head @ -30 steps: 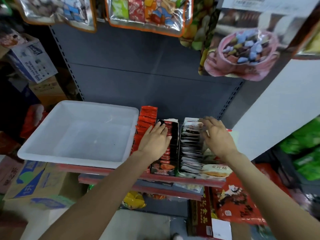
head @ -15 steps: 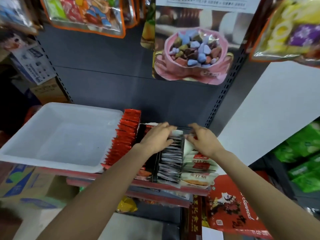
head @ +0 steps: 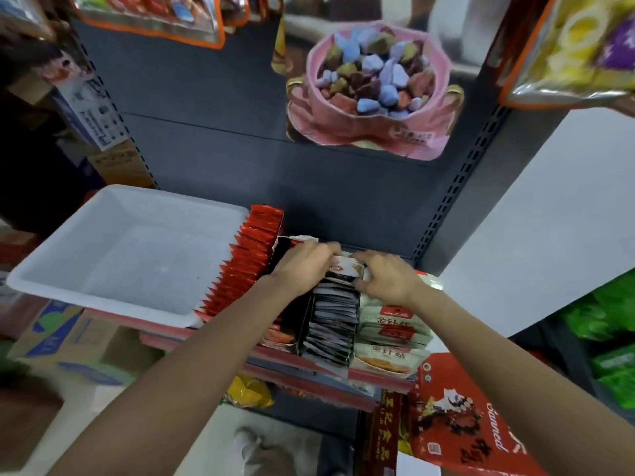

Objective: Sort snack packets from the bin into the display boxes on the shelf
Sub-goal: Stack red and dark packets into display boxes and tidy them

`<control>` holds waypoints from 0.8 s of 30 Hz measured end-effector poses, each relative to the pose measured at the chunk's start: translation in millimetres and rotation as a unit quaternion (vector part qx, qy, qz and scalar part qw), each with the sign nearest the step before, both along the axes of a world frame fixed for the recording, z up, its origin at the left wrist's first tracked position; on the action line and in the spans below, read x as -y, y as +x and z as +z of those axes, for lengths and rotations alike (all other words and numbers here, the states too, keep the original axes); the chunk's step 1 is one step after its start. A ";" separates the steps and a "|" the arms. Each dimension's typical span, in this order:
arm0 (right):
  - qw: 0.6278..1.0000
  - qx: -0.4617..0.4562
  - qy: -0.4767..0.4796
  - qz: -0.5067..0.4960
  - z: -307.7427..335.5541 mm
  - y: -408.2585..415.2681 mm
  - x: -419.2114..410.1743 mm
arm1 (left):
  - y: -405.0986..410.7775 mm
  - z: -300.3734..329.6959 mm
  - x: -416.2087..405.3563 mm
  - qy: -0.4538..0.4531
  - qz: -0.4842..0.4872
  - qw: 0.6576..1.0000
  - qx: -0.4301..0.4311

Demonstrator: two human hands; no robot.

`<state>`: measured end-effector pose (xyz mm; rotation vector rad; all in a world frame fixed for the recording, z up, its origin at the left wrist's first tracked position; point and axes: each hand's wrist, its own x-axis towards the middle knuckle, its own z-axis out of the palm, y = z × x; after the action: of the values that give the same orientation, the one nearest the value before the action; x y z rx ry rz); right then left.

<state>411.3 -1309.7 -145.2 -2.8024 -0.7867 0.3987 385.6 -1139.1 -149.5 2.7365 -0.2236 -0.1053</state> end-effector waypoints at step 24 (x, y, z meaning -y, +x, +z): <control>0.978 -0.035 0.191 -0.081 -8.8 15.6 8.3 | -4.3 -2.7 6.0 0.065 0.000 0.995 0.070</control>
<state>426.9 -1318.1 -154.0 -2.4550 -0.5452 0.2828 381.3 -1145.1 -152.3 2.8773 -0.2630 0.0752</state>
